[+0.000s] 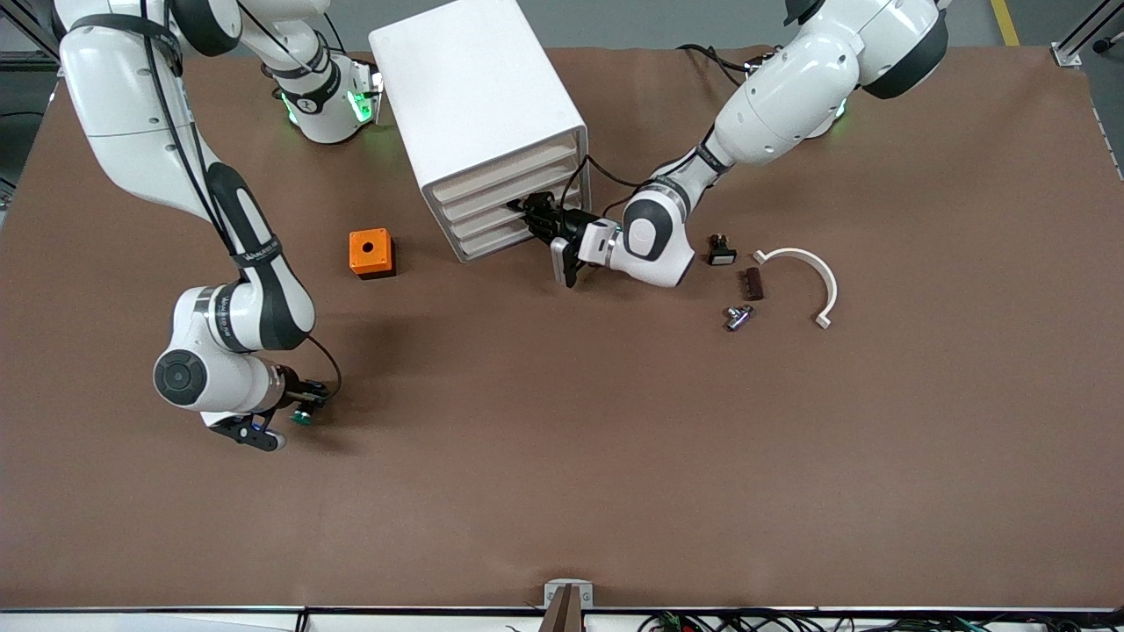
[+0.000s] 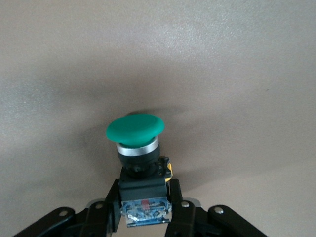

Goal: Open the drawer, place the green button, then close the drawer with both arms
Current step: 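Grasp the green button with the right gripper while the left gripper grips the drawer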

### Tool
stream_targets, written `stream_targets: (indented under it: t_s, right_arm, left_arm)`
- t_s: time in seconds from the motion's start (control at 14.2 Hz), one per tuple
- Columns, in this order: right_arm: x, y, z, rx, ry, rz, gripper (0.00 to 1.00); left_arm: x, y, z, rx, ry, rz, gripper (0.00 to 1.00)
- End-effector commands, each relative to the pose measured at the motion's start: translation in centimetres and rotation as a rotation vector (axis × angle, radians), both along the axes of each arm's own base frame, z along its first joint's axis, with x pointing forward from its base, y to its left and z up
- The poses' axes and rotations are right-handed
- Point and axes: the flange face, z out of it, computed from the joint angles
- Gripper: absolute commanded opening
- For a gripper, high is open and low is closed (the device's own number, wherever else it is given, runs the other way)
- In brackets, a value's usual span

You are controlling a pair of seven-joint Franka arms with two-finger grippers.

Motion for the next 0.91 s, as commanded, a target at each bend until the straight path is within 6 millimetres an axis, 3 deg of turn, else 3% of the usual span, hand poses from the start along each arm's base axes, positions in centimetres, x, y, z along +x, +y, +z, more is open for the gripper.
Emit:
stream_targets:
  t_s: [0.0,0.14,0.35,0.56,0.84]
  right_arm:
    - [0.4,0.1,0.5,-0.012,-0.009,0.002,0.25]
    - [0.5,0.1,0.8,-0.011,-0.015,0.003,0.25]
    - [0.9,0.4,1.6,-0.011,-0.025,0.006,0.25]
    - [1.0,0.7,2.4,-0.010,-0.023,0.009,0.26]
    - [0.3,3.5,6.8,-0.024,0.015,-0.010,0.28]
  left_arm:
    - [0.7,0.2,-0.9,-0.006,-0.023,0.024,0.00]
    - [1.2,0.3,-0.9,0.001,-0.014,0.031,0.00]
    - [3.5,0.9,-0.7,0.013,-0.026,0.061,0.00]
    - [4.1,0.9,-0.6,0.021,-0.009,0.075,0.00]
    - [7.2,3.0,-1.1,0.056,-0.007,0.124,0.00]
